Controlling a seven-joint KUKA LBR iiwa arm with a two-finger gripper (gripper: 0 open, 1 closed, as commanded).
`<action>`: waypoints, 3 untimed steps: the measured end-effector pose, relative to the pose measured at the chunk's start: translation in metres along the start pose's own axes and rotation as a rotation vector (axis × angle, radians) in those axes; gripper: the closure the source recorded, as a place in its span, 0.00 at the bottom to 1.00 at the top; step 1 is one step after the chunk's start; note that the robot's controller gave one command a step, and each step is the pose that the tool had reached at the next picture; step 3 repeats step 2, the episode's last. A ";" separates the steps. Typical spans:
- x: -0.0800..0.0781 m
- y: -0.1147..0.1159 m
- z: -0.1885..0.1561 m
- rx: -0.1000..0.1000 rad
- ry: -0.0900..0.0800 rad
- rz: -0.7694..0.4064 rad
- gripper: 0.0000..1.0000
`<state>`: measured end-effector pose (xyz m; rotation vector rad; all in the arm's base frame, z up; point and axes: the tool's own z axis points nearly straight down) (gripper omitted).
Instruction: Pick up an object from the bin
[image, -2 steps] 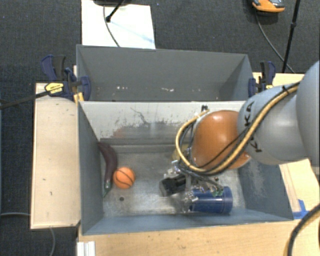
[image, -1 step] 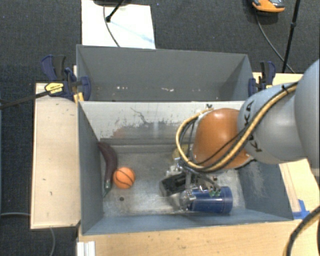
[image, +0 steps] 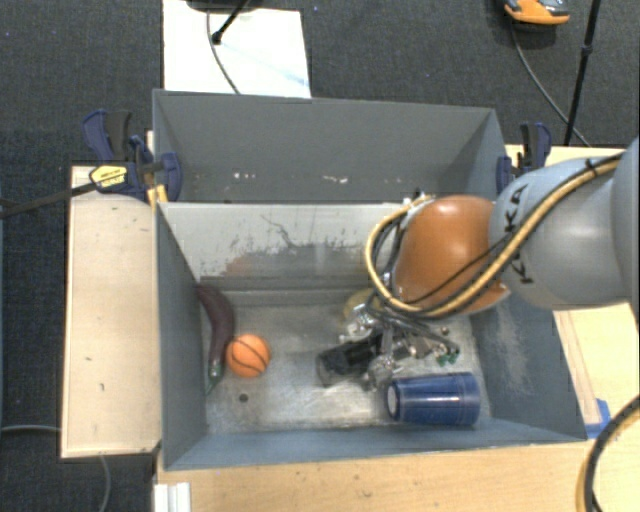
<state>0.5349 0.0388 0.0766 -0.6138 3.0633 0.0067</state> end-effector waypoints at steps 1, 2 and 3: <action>0.000 0.000 0.000 0.000 0.000 0.002 1.00; 0.001 0.011 -0.195 -0.002 0.023 0.001 1.00; 0.001 0.011 -0.195 -0.002 0.023 0.001 1.00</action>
Offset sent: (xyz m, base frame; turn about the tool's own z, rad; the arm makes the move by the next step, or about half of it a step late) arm -0.0081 0.0112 0.2504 -0.0075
